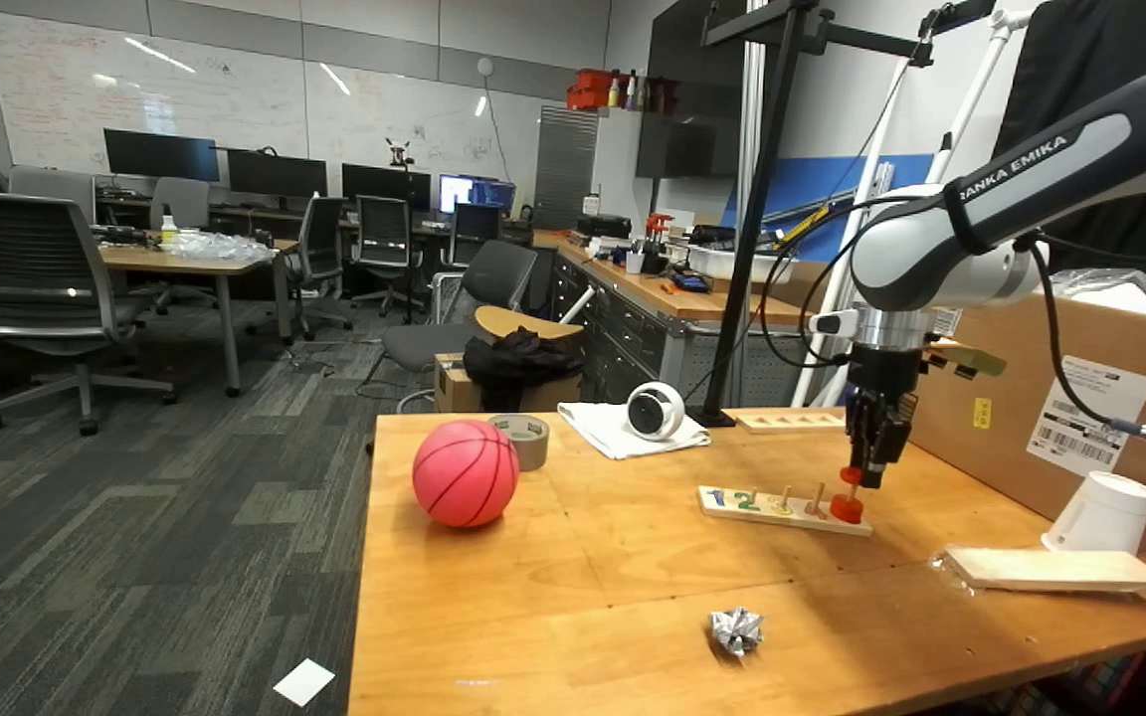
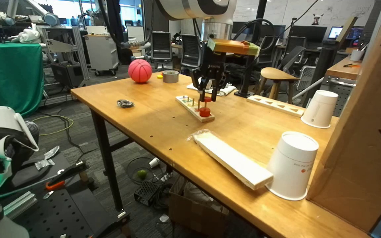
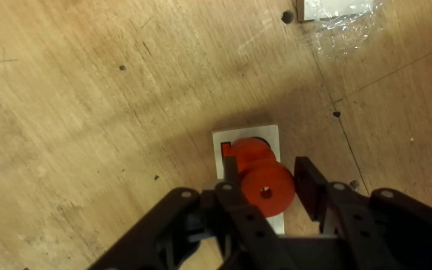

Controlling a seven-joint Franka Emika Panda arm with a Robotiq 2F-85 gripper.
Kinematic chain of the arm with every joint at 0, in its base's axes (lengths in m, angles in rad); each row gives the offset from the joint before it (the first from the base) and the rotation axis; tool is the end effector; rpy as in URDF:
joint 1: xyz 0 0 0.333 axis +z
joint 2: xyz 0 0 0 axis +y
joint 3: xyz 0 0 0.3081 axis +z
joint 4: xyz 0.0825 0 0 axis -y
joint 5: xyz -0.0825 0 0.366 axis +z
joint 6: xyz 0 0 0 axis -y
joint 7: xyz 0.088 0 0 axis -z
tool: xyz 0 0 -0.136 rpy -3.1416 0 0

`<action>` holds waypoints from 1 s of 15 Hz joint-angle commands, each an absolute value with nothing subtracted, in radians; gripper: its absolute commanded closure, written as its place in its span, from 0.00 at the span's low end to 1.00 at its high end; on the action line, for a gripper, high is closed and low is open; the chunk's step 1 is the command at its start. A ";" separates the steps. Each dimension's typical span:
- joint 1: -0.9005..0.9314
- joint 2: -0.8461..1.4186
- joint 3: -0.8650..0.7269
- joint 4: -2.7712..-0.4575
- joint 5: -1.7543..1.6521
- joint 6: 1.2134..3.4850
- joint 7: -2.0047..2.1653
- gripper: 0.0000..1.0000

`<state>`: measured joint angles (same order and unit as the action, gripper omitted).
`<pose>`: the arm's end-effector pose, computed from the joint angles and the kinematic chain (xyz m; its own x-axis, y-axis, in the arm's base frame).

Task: Put both right and left blocks on the first right position

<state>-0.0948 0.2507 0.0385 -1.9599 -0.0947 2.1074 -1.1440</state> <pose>0.5716 -0.0395 0.3146 0.4125 0.9050 -0.1035 0.9049 -0.4202 -0.0674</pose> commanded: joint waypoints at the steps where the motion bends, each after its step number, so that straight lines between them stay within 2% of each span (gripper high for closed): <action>1: -0.094 0.234 0.033 -2.011 -0.085 2.148 -1.168 0.76; 12: -0.087 0.187 0.035 -2.121 -0.093 2.234 -1.180 0.76; 13: -0.085 0.187 0.035 -2.125 -0.094 2.239 -1.179 0.63; 14: -0.084 0.187 0.035 -2.125 -0.095 2.238 -1.178 0.34; 15: -0.083 0.186 0.035 -2.127 -0.094 2.243 -1.176 0.33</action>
<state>-0.0907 0.2220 0.0386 -2.0893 -0.0966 2.2140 -1.1625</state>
